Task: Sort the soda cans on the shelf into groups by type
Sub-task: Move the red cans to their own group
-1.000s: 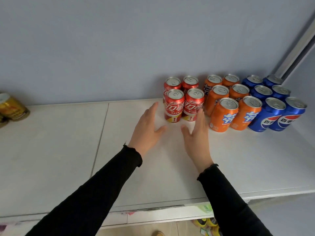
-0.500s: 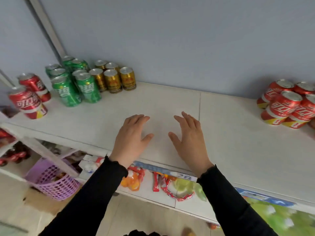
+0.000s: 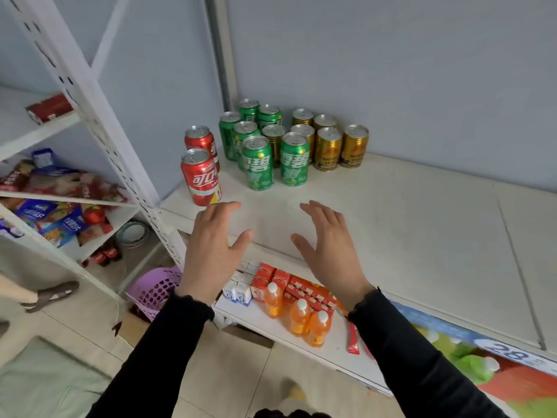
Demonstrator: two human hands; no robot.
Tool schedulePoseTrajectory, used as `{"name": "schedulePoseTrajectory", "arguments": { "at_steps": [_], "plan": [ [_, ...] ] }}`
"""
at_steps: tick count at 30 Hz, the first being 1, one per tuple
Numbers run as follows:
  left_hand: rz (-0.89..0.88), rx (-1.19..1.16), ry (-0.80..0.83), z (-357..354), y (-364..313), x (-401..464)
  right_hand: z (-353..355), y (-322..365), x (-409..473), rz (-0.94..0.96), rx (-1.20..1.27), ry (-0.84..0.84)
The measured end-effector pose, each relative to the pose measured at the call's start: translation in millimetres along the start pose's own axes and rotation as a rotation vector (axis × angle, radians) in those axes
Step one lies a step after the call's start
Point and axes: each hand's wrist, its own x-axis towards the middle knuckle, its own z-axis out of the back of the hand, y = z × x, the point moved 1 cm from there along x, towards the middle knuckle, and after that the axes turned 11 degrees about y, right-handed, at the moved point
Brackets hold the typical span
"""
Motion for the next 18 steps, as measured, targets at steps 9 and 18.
{"name": "schedulePoseTrajectory", "arguments": {
  "at_steps": [9, 18],
  "plan": [
    [0.141, -0.231, -0.15, 38.6, 90.8, 56.5, -69.2, 53.9, 103.3, 0.091, 0.261, 0.157],
    [0.159, -0.525, 0.018, 61.6, 130.3, 123.7, -116.3, 93.3, 164.7, 0.003, 0.68, 0.219]
  ]
}}
